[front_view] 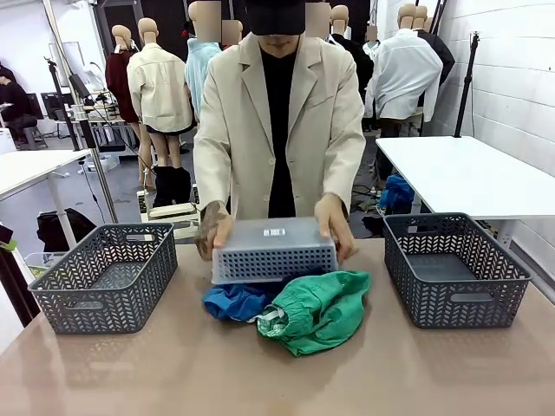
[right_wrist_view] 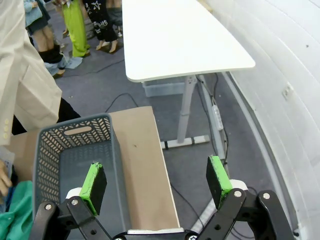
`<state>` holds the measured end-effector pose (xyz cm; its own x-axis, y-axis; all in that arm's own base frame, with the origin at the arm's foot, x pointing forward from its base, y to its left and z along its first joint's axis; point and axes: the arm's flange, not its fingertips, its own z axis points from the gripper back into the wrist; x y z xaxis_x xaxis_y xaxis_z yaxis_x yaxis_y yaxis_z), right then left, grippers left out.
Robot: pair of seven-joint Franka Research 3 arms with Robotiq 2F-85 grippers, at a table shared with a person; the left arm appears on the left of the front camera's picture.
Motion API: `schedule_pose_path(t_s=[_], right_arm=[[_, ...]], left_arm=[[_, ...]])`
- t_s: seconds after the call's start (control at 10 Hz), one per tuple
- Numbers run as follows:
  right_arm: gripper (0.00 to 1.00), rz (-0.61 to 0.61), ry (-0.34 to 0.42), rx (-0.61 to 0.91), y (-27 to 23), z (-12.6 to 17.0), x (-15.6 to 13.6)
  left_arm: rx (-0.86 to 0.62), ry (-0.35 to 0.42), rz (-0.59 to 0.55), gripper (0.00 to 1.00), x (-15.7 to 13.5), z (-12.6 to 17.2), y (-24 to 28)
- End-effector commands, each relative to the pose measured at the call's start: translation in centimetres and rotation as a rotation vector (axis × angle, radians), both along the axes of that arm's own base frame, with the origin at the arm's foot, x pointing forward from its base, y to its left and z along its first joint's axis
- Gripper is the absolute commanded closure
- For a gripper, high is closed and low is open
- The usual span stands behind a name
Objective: Sort the tops and bottoms.
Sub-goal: Lift clothes from the center of the table with your left hand.
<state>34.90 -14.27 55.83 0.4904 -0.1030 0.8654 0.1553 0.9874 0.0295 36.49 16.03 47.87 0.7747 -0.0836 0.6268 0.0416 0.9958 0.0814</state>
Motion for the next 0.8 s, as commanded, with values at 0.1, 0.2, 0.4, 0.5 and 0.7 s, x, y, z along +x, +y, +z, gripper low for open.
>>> schedule_pose_path(t_s=[0.1,0.2,0.4,0.5,0.7], right_arm=[[0.00,-0.003,0.012,0.001,-0.04,-0.17,-0.07],[0.00,-0.003,0.012,0.001,-0.04,-0.17,-0.07],[0.00,-0.003,0.012,0.001,-0.04,-0.17,-0.07],[0.00,-0.003,0.012,0.001,-0.04,-0.17,-0.07],[0.00,-0.003,0.012,0.001,-0.04,-0.17,-0.07]], left_arm=[[-0.005,0.001,0.001,0.00,-0.22,0.03,0.22],[-0.005,0.001,0.001,0.00,-0.22,0.03,0.22],[-0.005,0.001,0.001,0.00,-0.22,0.03,0.22],[-0.005,0.001,0.001,0.00,-0.22,0.03,0.22],[-0.005,0.001,0.001,0.00,-0.22,0.03,0.22]])
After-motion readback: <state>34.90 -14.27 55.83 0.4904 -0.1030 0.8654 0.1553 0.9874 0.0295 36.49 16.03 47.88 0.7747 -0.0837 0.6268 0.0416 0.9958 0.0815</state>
